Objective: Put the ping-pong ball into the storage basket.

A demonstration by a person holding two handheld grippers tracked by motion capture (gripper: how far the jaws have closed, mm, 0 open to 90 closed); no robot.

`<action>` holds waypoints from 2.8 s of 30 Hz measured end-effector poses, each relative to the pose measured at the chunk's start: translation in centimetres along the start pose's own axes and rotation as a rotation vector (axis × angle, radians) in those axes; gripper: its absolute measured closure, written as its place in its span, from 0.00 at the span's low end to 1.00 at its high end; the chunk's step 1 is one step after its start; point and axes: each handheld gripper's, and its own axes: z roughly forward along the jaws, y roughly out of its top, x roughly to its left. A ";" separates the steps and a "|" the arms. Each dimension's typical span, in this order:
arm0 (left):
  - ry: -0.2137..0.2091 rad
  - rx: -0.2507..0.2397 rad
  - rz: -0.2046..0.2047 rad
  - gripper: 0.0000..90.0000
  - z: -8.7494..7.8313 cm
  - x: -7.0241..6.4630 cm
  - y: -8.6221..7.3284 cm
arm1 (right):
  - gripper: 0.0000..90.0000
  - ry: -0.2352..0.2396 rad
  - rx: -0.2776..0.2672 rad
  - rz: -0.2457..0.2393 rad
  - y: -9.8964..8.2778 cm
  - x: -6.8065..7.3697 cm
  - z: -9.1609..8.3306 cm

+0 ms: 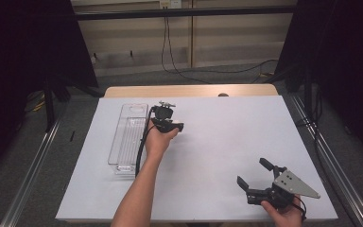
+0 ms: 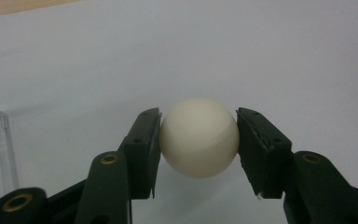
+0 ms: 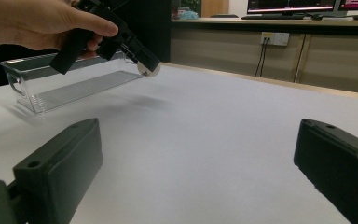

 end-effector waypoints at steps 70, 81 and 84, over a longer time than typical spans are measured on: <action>-0.014 0.026 -0.023 0.57 -4.8 1.5 3.1 | 0.01 0.020 0.010 -0.004 0.0 0.1 0.1; 0.005 0.029 -0.025 0.57 -6.0 2.3 3.5 | 0.01 0.018 0.009 -0.004 0.0 0.1 0.1; 0.012 0.017 -0.032 0.57 -6.1 2.5 3.5 | 0.01 0.017 0.008 -0.005 0.0 0.1 0.1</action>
